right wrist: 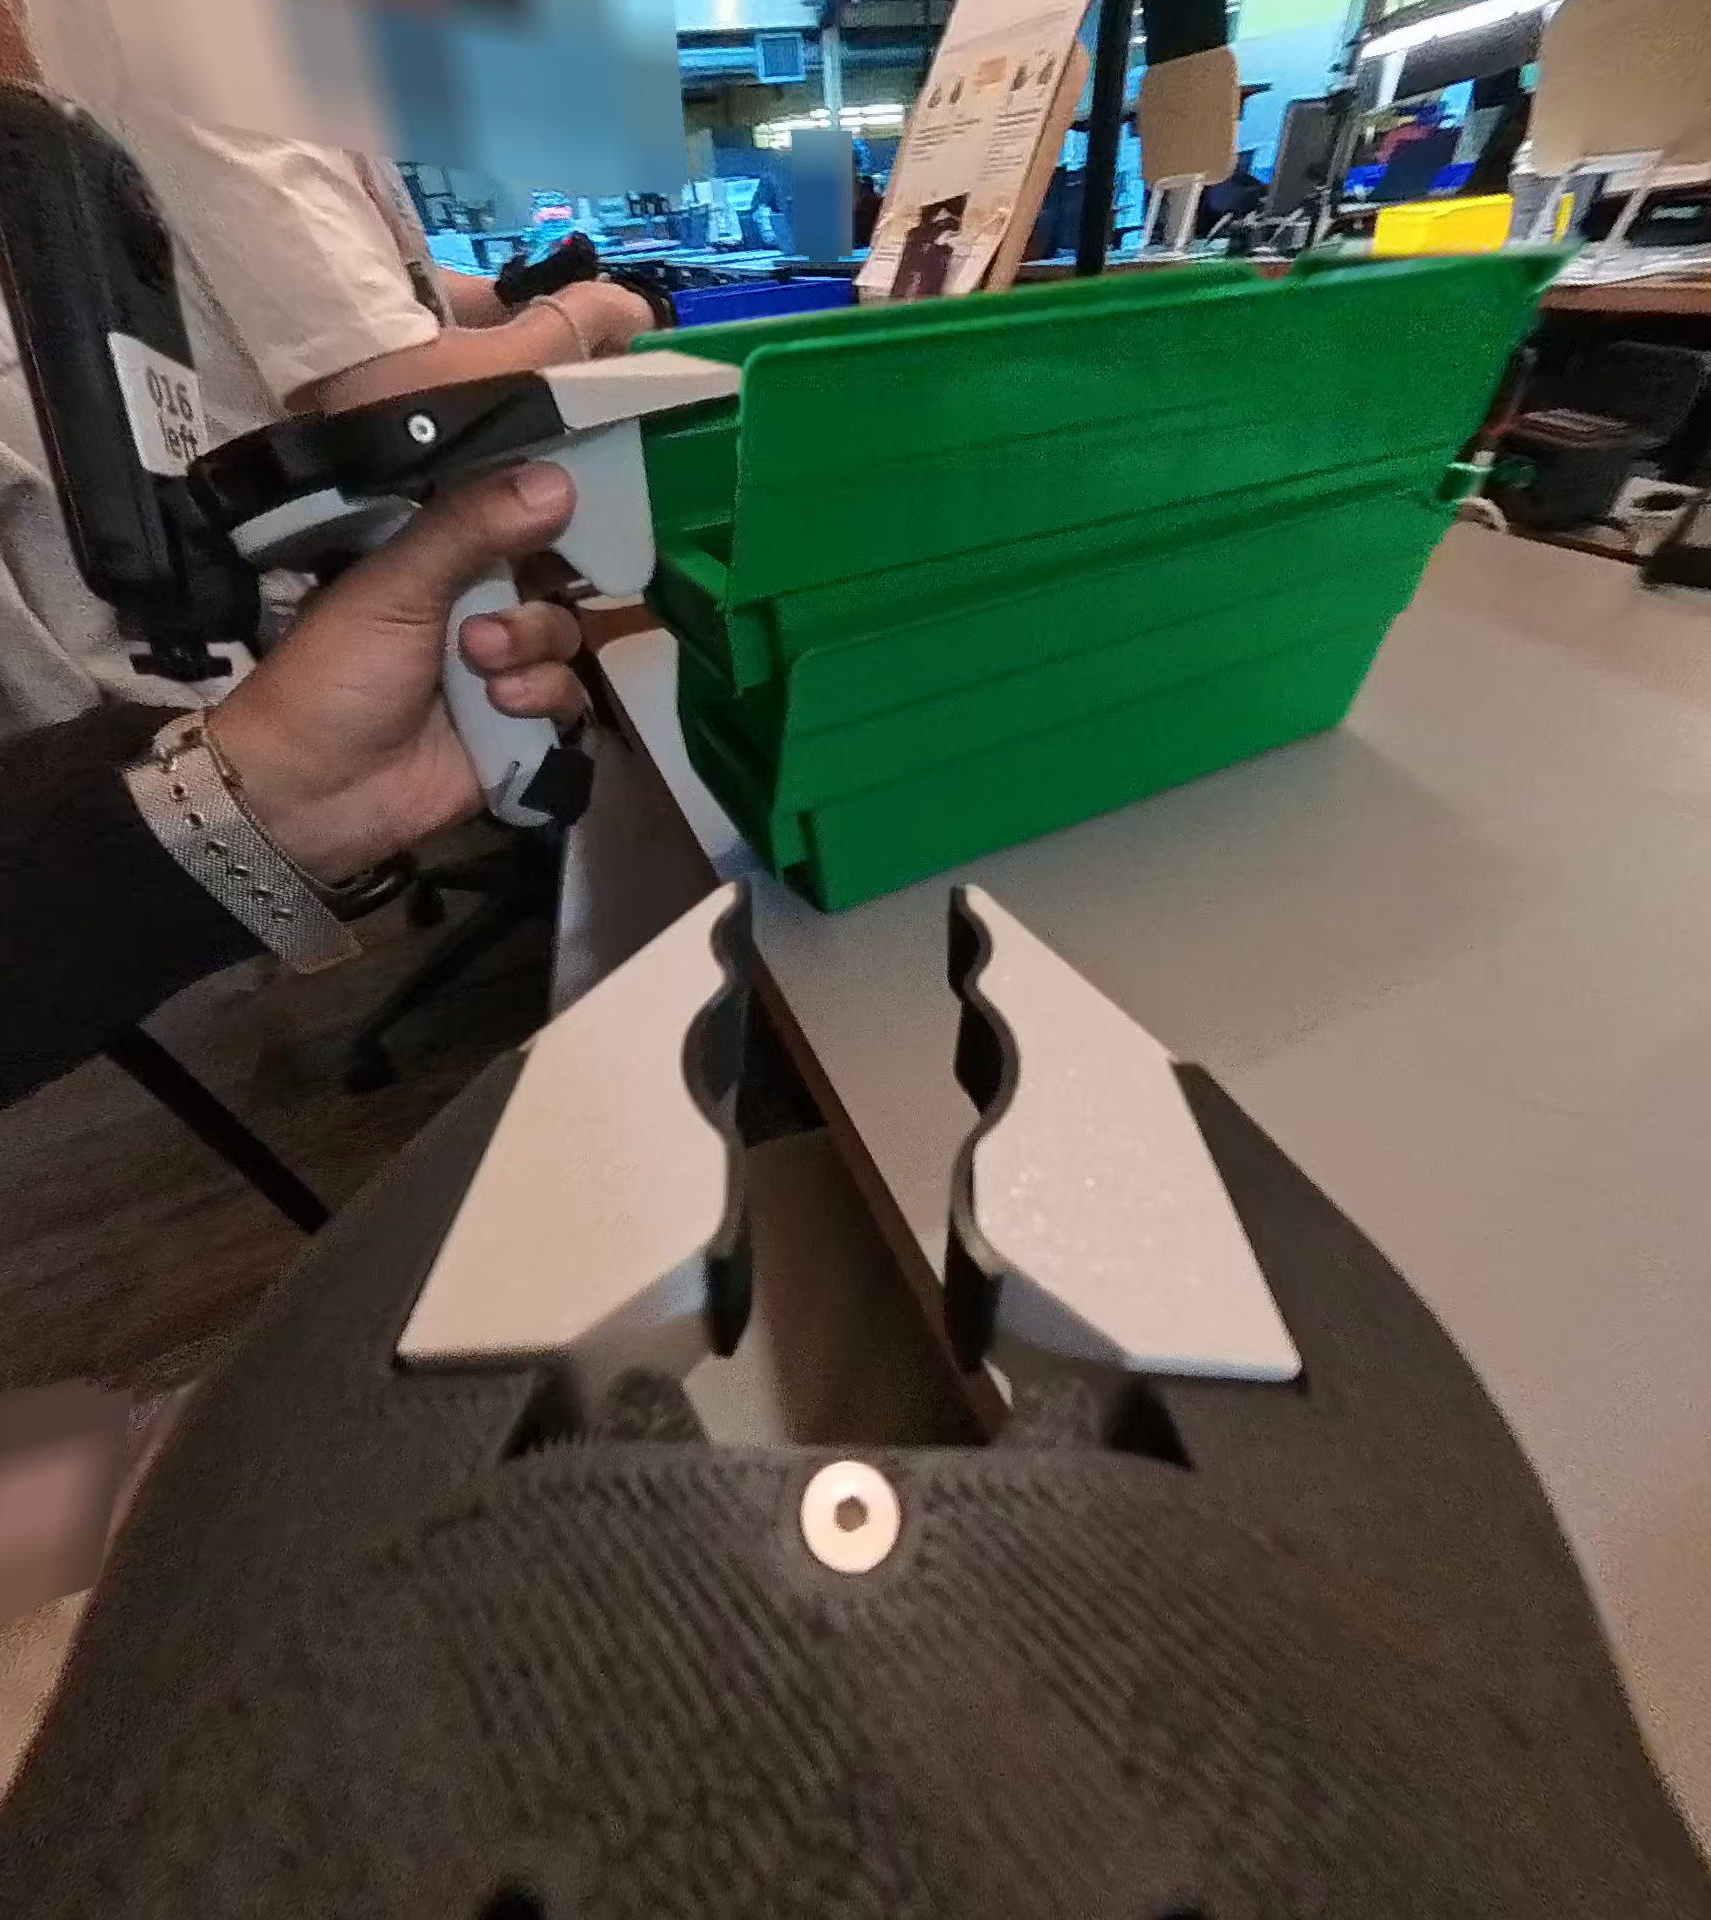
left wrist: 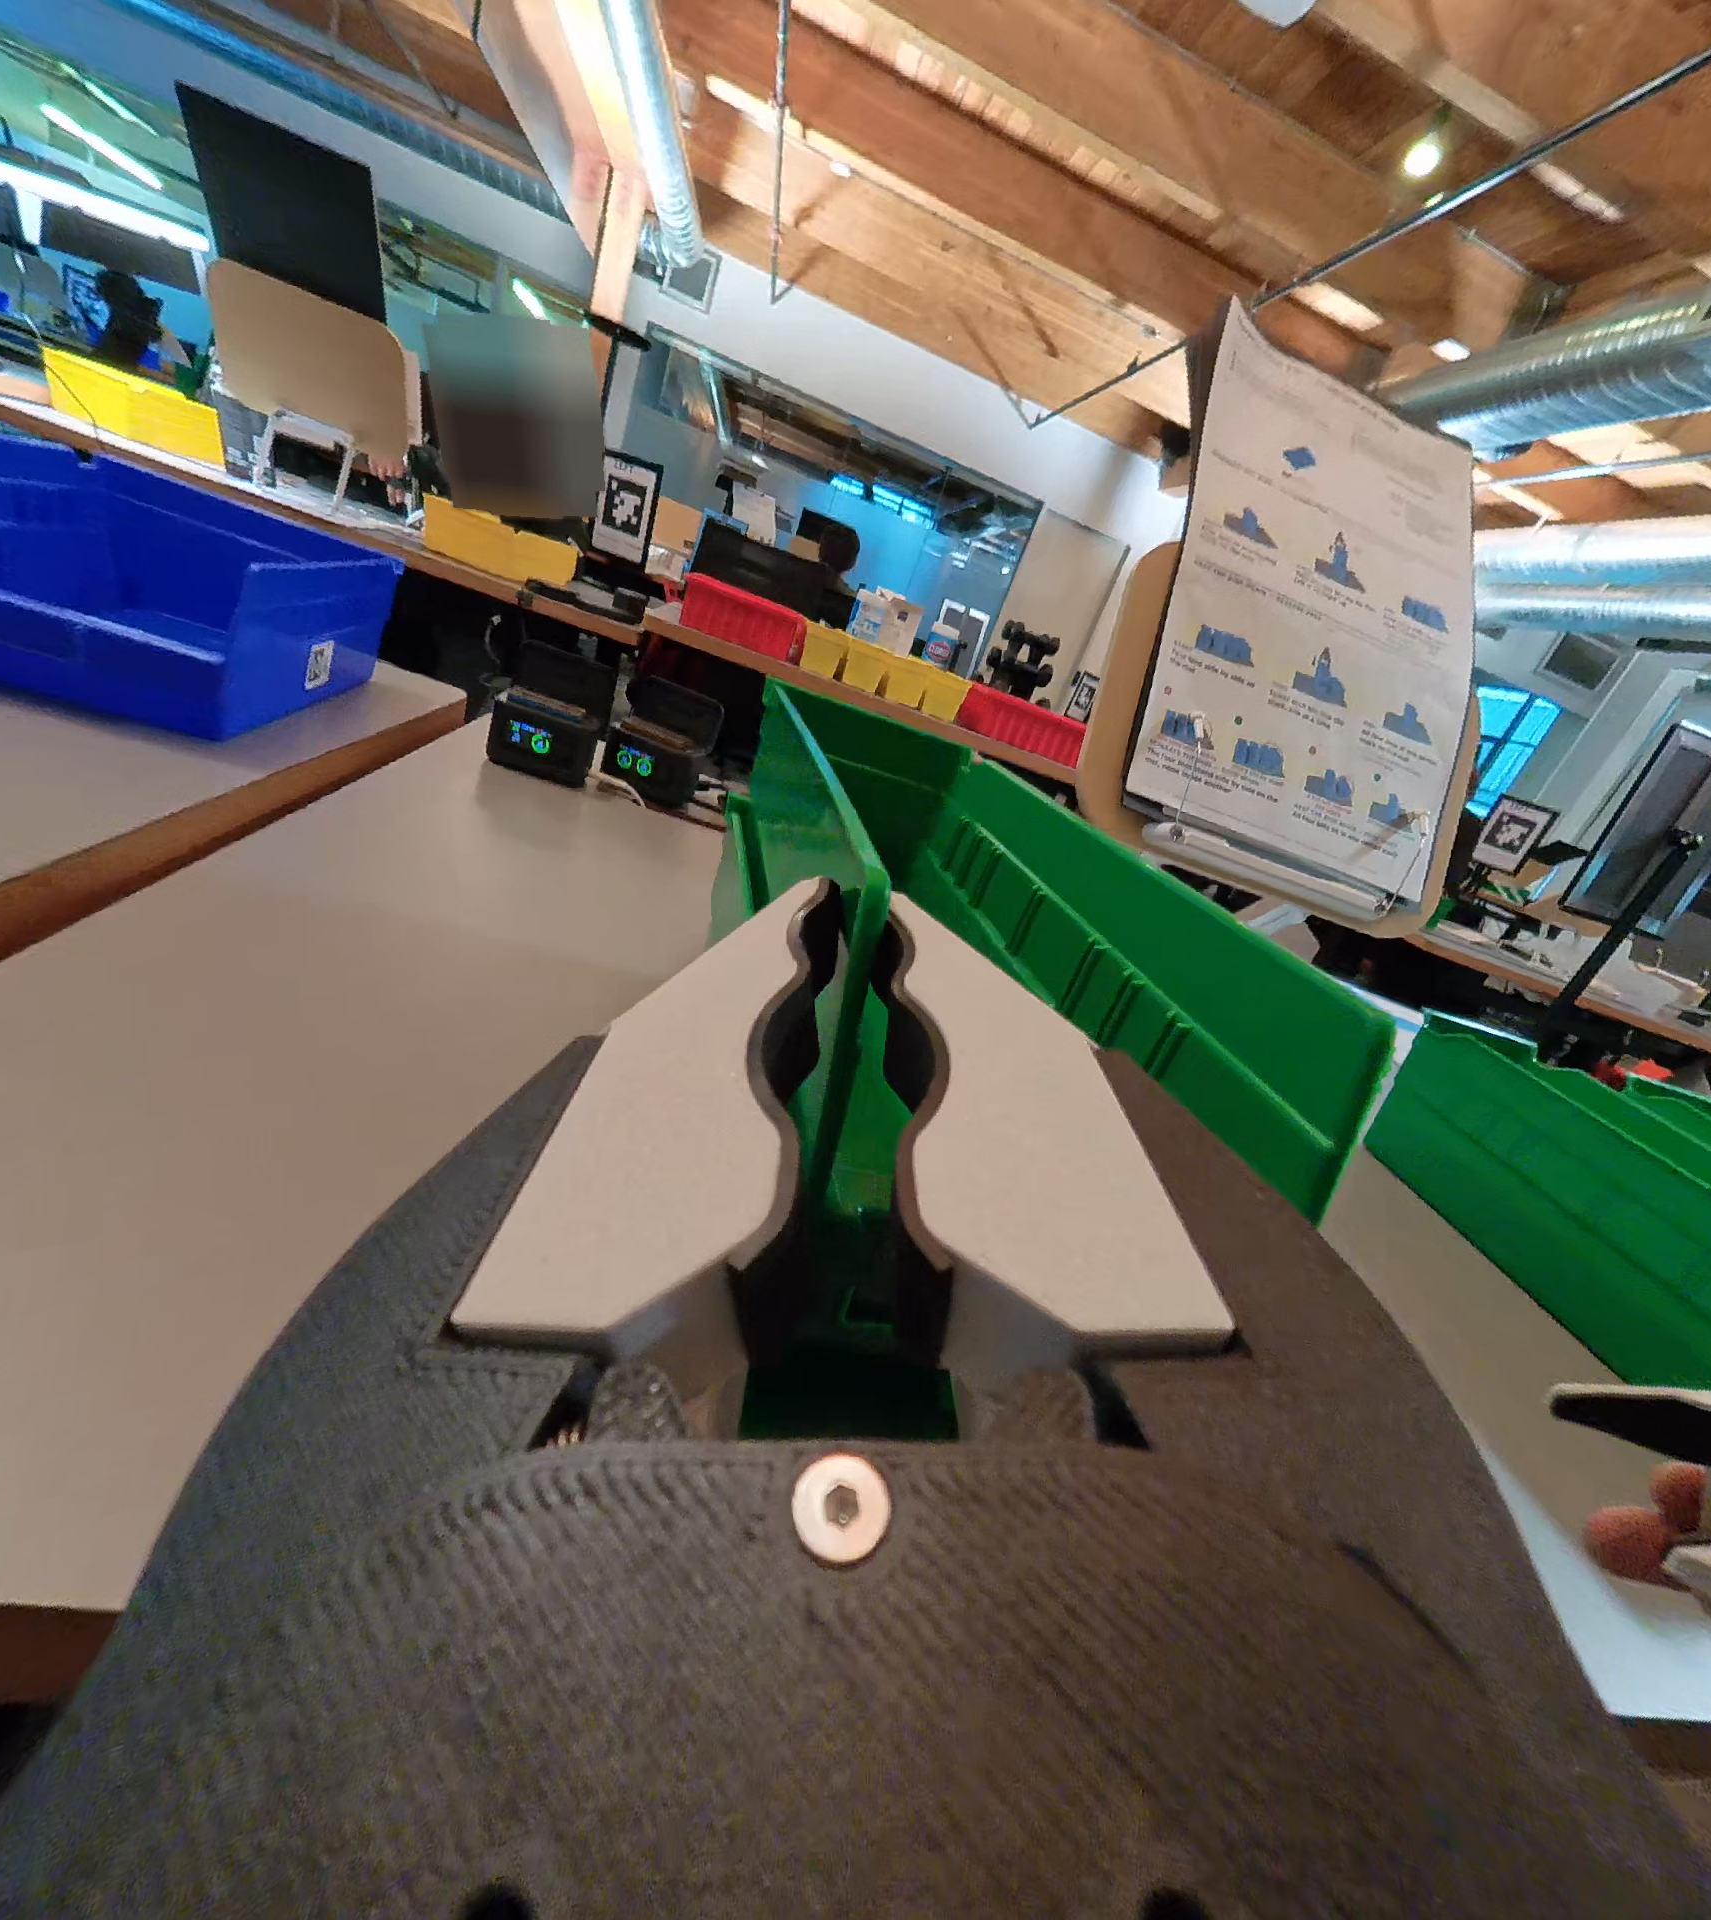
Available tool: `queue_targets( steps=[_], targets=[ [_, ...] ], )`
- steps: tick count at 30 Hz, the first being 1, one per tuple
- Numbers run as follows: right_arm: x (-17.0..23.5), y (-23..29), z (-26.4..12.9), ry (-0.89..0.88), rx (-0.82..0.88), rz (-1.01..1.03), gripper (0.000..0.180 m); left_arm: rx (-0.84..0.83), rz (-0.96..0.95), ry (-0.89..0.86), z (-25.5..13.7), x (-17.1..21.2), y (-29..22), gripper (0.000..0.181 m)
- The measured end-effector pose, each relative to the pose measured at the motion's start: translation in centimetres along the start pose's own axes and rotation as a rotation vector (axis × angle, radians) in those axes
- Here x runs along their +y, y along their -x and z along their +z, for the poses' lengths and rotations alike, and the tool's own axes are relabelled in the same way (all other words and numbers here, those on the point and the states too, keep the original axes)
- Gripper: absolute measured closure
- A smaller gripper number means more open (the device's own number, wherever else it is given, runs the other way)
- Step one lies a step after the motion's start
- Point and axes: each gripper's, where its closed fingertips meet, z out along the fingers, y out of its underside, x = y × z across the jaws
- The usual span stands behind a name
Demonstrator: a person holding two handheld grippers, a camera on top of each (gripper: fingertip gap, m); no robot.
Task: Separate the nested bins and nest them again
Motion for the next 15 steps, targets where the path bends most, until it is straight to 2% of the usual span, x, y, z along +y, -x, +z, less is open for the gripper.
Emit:
queue_targets(
  steps=[3,7,15],
  targets=[
    [0.6,0.6,0.8,0.021,-0.018,0.004,0.142,0.006,0.019,-0.027,-0.4,-1.1,0.0,0.180],
    [1.3,-0.4,-0.5,0.021,0.019,-0.013,0.143,0.020,0.000,-0.059,-0.8,-2.3,-0.4,0.180],
    [1.2,-2.6,-3.1,-0.001,0.092,0.012,0.143,0.112,0.011,-0.184,-1.3,-7.2,-5.5,0.180]
  ],
)
